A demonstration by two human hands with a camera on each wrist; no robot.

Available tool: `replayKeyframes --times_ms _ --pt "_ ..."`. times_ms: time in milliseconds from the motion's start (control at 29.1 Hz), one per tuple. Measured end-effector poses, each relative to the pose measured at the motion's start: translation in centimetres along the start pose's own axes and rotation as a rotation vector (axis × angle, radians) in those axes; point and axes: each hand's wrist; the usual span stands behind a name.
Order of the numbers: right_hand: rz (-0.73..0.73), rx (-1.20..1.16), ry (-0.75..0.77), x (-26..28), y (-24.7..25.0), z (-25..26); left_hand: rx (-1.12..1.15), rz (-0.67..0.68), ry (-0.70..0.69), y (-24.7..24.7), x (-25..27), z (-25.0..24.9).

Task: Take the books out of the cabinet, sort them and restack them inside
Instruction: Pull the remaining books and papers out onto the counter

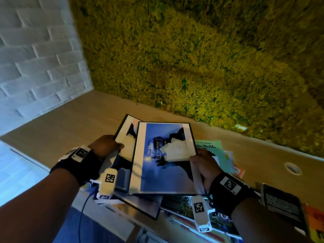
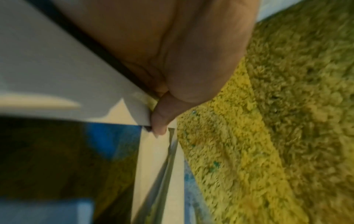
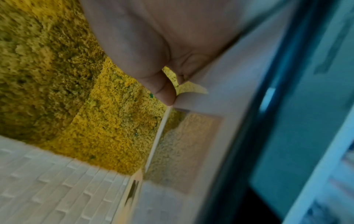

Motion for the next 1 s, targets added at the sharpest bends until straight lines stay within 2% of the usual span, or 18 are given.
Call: replayKeyframes --times_ms 103,206,309,378,412,515,584,687,755,893,996 --pt "0.001 -0.029 -0.011 0.3 -2.8 1.4 0.254 -0.177 -0.023 1.7 0.9 -0.3" --pt "0.047 -0.052 0.017 -0.1 -6.9 2.5 0.64 -0.159 -0.062 1.7 2.3 -1.0" --pt "0.047 0.022 0.026 -2.1 -10.7 2.0 0.593 -0.258 -0.165 1.7 3.3 0.1" --pt "0.002 0.15 0.113 -3.2 -12.3 2.2 0.542 -0.334 -0.23 2.2 3.9 1.1" --pt "-0.01 0.194 0.157 -3.5 -13.1 2.7 0.591 -0.348 -0.289 2.5 4.4 1.2" --pt "0.081 -0.025 0.159 -3.0 -15.6 6.3 0.61 -0.406 -0.469 5.7 5.9 1.7" --pt "0.144 -0.112 0.168 -3.6 -17.2 8.5 0.576 -0.481 -0.514 8.6 6.1 3.1" --pt "0.157 0.04 0.256 -5.8 -21.1 11.1 0.428 -0.62 -0.475 11.5 5.8 5.6" --pt "0.174 0.159 0.272 -7.6 -24.3 11.3 0.452 -0.706 -0.42 12.3 5.1 7.7" --pt "0.182 0.279 0.282 -10.7 -30.1 9.4 0.493 -0.782 -0.326 12.4 3.3 13.0" --pt "0.196 0.363 0.246 -10.2 -32.8 7.7 0.53 -0.807 -0.235 11.7 2.7 16.5"
Point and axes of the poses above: each hand's wrist, its own x-axis away from the middle knuckle, its own y-axis out of the back of the hand, z = x × y, and after that the axes turned 5 degrees about z, right-handed
